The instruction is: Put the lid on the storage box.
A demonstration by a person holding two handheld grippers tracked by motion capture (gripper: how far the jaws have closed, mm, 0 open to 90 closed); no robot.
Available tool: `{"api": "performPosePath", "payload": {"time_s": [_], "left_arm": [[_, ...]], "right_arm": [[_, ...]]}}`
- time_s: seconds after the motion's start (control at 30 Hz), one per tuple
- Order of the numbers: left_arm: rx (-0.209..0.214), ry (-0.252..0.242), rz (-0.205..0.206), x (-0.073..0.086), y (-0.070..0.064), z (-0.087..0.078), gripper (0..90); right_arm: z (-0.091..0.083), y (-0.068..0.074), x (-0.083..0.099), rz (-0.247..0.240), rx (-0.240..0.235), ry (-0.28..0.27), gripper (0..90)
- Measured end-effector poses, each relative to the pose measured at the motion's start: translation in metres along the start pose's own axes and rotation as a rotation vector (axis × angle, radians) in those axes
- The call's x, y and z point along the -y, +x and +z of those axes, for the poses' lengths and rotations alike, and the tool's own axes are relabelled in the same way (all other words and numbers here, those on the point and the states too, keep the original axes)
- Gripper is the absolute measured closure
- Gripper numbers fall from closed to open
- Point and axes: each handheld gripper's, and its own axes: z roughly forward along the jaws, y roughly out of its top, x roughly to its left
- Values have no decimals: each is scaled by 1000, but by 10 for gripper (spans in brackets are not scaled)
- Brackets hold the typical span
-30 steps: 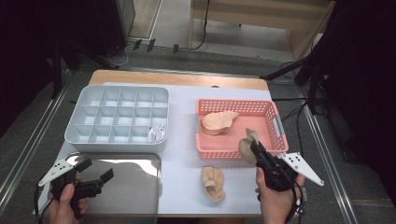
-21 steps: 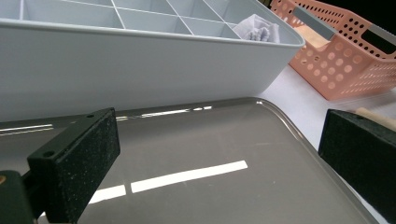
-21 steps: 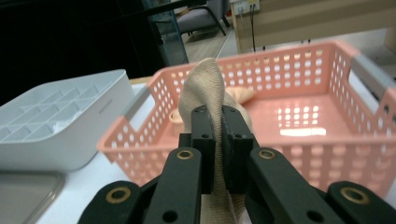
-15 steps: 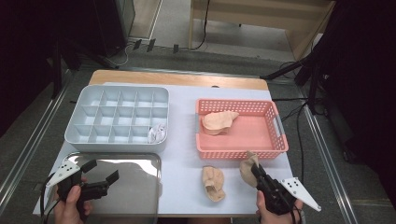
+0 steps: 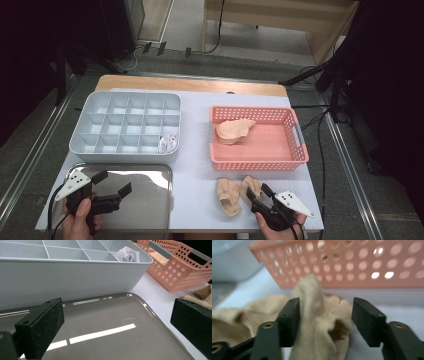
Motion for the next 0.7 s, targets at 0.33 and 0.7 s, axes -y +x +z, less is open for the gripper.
{"api": "performPosePath", "payload": {"time_s": [0.33,0.7], "left_arm": [[17,20,18,0,-13,9,0],[70,26,31,-2,-41,19,0]], "right_arm": [[-3,-3,-2,-56,38,40,766],[-25,-53,-6,32,206,-27,713]]}}
